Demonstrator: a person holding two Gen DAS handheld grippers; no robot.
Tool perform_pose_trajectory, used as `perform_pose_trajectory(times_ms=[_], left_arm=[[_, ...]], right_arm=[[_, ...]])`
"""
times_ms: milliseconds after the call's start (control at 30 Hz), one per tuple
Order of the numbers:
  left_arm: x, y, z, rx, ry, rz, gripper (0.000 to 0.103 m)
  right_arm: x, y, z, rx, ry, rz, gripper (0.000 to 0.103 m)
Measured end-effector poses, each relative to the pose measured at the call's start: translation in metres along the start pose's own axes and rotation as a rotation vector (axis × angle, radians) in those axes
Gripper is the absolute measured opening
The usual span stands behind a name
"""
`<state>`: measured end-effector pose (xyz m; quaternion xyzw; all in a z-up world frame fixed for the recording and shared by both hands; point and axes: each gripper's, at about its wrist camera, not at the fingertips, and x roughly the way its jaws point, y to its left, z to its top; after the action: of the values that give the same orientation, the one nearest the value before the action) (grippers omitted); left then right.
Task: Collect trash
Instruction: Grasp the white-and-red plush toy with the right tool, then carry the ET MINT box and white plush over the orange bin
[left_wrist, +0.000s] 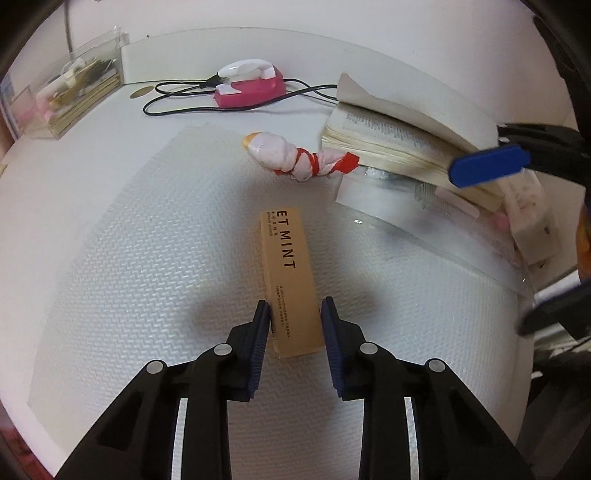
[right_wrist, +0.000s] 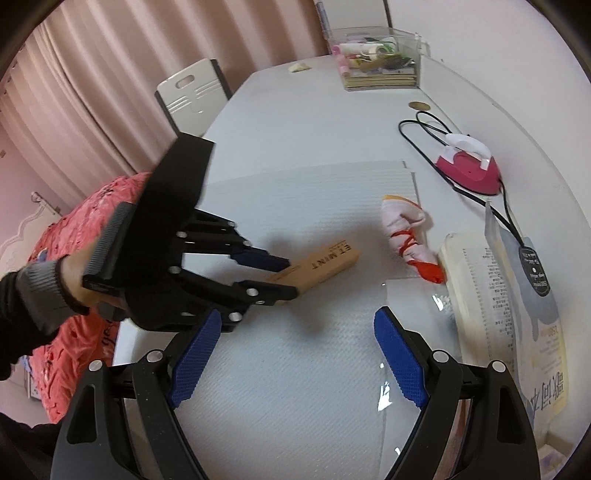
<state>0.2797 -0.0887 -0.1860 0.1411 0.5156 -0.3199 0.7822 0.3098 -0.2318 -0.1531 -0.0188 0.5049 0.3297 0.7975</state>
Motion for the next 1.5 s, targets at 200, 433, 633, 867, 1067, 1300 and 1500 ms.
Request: perform_pose_trajectory(times_ms=[200,433,633,867,1067,1300,1500], left_arm=[[-0.015,0.023,-0.001,-0.004,-0.008,0.010,0.031],[-0.019,0.042,0.000,-0.024,-0.013,0.003,0.031],[-0.014,0.044,0.008,-0.034,-0.022,-0.018,0.031],[-0.009,0.042,0.009,-0.043,-0.022,-0.016,0.031],[-0.016,0.037,0.003,-0.052,-0.023,-0.010,0.031],[-0.039,0.026,-0.012,-0.059,-0.027,0.016,0.031],[-0.064,0.003,-0.034,-0.061,-0.019,0.044,0.031]], right_arm=[[0.016,-0.013,0.019,0.021,-0.025,-0.058,0.084],[0.045,-0.042,0.042,0.065,-0.018,-0.126,0.066],[0.078,-0.063,0.054,0.061,0.020,-0.194,0.057],[0.095,-0.078,0.052,0.069,0.027,-0.242,0.028],[0.085,-0.059,0.049,0.031,0.015,-0.196,0.027],[0.059,-0.033,0.029,-0.001,0.017,-0.122,0.027],[0.027,-0.003,0.014,-0.070,0.014,-0.061,0.027]])
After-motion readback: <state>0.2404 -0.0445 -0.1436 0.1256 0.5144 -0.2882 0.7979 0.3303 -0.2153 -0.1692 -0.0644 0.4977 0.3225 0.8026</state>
